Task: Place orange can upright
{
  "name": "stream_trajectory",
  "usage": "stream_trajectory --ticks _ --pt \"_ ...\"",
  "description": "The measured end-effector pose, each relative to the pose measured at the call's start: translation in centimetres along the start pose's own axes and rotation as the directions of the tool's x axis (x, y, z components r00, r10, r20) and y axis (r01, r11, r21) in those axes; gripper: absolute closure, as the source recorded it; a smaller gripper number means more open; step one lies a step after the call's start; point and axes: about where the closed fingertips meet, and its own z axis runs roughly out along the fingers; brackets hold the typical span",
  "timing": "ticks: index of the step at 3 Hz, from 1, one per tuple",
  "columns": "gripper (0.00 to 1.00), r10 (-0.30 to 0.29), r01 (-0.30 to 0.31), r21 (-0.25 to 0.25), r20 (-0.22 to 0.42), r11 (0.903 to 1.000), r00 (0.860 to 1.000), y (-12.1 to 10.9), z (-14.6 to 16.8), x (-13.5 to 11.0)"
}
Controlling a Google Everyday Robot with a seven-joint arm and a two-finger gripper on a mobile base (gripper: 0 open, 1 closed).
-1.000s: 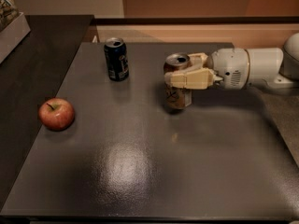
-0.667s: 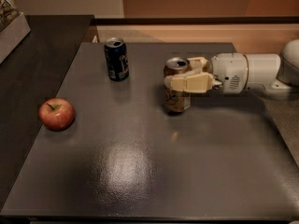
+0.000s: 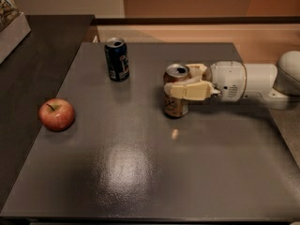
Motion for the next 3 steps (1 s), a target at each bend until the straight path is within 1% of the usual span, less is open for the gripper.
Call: stream_trajectory --ticks 1,2,3 --pt "0.35 -0.014 0.014 0.009 0.017 0.9999 1.000 0.06 0.08 0.65" --pt "0.12 -0.017 0.017 0.012 0.018 0.9998 1.000 0.07 0.13 1.17" --pt "0.00 -0.018 0.018 0.008 0.018 0.9998 1.000 0.15 0.33 1.10"
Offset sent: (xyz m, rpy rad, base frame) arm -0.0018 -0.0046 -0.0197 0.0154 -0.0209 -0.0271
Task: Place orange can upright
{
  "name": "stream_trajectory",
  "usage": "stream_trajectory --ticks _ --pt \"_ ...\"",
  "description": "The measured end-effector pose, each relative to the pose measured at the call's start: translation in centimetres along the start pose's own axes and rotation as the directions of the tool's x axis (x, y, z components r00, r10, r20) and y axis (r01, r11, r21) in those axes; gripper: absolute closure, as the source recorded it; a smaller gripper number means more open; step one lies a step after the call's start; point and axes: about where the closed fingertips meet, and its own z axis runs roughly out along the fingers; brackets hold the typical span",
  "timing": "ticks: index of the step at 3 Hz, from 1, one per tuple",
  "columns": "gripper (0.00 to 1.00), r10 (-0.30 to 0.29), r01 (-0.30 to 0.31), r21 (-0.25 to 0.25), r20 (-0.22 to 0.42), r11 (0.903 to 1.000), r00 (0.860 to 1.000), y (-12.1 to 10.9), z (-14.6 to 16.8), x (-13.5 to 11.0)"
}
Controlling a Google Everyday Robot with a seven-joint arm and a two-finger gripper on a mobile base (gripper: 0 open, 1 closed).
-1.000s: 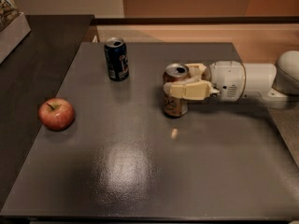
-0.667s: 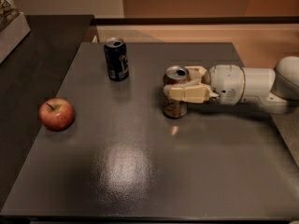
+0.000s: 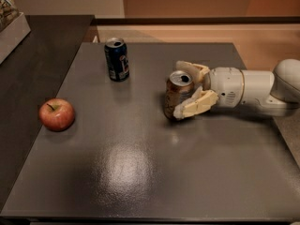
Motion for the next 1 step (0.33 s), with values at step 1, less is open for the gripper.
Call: stream_trajectory --ticks 1 --pt "0.00 0.000 0.000 0.000 0.000 1.0000 1.000 0.00 0.01 0.00"
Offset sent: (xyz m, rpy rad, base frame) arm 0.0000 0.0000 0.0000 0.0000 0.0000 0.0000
